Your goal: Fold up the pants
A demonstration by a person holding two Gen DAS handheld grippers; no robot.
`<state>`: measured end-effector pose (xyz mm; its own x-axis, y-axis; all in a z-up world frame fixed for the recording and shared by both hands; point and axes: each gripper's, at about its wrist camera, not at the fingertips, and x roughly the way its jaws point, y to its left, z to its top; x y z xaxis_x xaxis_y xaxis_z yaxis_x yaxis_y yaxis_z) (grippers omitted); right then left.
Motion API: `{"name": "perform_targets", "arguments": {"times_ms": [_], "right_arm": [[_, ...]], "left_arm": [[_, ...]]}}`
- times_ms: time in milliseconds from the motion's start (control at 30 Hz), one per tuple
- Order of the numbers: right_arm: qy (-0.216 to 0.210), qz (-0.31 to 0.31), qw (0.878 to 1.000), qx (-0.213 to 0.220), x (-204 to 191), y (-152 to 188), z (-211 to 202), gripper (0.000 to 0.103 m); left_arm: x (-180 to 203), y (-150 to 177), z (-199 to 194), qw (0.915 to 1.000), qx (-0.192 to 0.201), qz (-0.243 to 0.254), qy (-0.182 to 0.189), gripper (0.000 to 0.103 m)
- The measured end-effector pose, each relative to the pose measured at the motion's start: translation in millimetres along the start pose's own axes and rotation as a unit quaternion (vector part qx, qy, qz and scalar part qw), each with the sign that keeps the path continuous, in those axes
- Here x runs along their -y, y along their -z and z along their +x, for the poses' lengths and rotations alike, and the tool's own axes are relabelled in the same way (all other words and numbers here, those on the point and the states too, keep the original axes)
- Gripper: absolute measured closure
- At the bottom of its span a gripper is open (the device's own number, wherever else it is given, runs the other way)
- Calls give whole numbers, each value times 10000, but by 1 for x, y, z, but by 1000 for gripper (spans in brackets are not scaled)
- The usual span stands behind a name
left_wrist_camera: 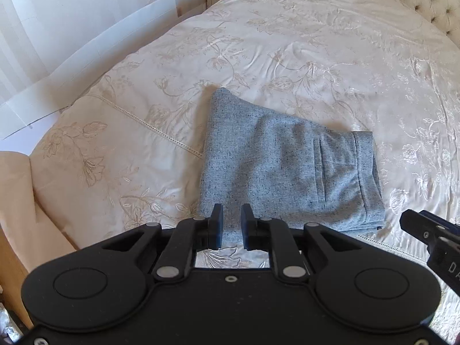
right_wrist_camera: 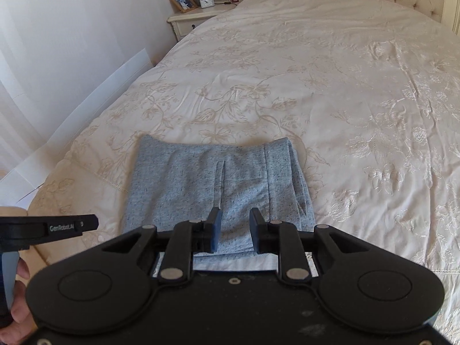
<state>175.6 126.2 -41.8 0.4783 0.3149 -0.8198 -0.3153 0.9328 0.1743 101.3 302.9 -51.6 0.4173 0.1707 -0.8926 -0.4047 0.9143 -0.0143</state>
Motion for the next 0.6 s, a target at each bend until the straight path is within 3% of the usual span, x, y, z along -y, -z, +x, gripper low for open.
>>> {"name": "perform_targets", "arguments": {"times_ms": [367,600], "right_arm": [[-360,-93,9988,324,11,10,-55,78],[-515,0,9982,313,21,16,-72,78]], "left_arm": [[34,31,-42,9999,111,101,-30,81],[43,43,-54,9999,85,117,-38,80]]}}
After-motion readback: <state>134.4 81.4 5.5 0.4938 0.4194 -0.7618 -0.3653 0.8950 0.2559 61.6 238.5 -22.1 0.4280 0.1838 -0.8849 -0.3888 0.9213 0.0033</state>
